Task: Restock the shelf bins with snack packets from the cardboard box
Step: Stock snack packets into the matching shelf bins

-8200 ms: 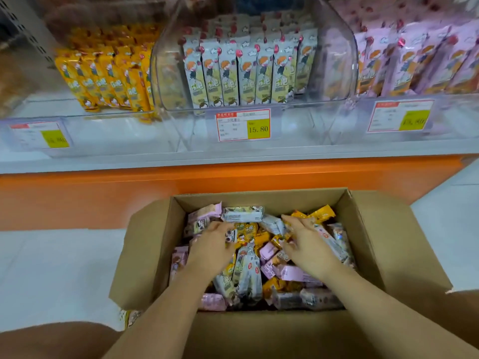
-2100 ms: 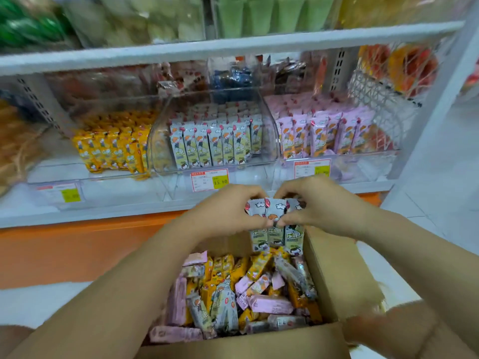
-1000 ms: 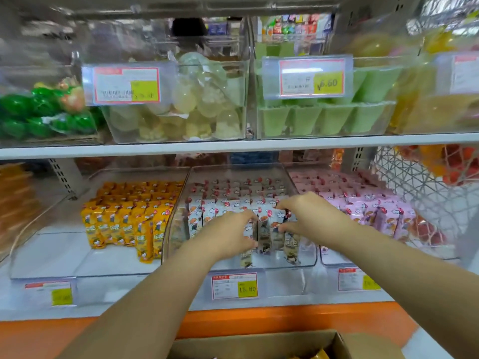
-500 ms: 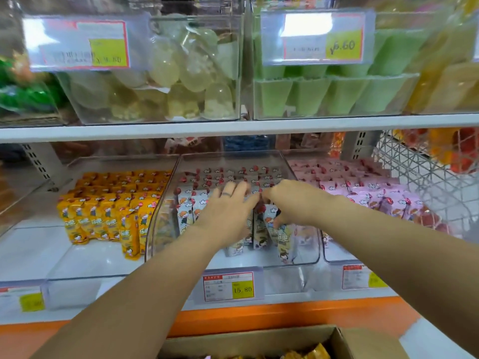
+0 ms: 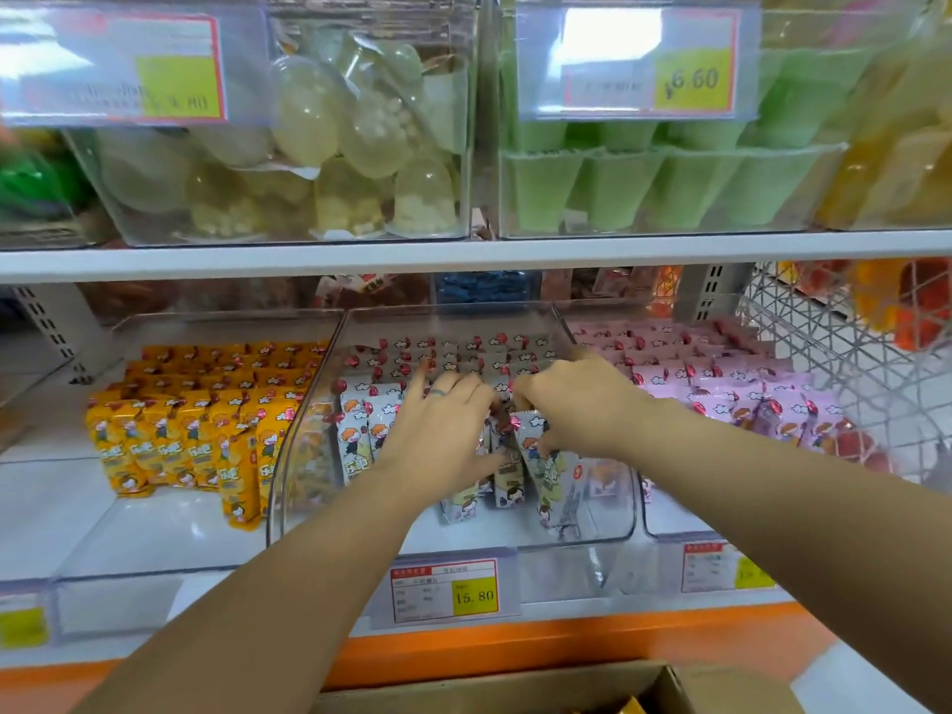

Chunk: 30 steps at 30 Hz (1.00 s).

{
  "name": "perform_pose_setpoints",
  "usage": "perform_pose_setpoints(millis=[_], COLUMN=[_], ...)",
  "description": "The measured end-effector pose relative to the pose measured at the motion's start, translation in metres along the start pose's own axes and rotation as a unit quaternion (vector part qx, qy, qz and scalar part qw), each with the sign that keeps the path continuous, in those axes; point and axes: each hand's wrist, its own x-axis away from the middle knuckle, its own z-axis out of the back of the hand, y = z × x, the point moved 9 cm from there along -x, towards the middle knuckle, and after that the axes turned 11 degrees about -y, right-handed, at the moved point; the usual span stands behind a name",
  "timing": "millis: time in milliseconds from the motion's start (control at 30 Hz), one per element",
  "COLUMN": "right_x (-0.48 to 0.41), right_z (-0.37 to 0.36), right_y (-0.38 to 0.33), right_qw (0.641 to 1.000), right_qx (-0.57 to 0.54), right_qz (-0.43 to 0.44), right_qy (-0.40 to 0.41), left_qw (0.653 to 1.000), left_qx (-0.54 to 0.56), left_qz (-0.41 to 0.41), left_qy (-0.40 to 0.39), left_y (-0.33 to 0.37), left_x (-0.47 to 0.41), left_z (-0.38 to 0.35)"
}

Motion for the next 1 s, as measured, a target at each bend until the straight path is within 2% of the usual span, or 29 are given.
perform_pose_setpoints(millis=[467, 567, 733, 867, 1000], right_x=[0.001, 0.01, 0.02, 0.029, 0.045], right_z=[-0.003, -0.001, -0.012, -0.005, 0.019], right_y=[0.009, 0.01, 0.007, 0.006, 0.017], right_qw=[0.999, 0.997, 0.987, 0.995, 0.997], right_qx=[0.002, 0.054, 0.118, 0.046, -0.065], right_qz=[-0.041, -0.049, -0.05, -0.039, -0.045], right_qy=[-0.019, -0.029, -0.096, -0.081, 0.012], left_qw=[0.997, 0.994, 0.99, 0.983, 0.984], left_qx=[0.071, 0.095, 0.13, 0.169, 0.158], left_qz=[-0.04, -0.047, -0.048, -0.06, -0.071], left_qy=[0.016, 0.029, 0.032, 0.036, 0.026], left_y=[0.013, 0.012, 0.009, 0.008, 0.01], left_x=[-0.009, -0.009, -0.008, -0.007, -0.007], left_z=[0.003, 0.003, 0.002, 0.002, 0.001])
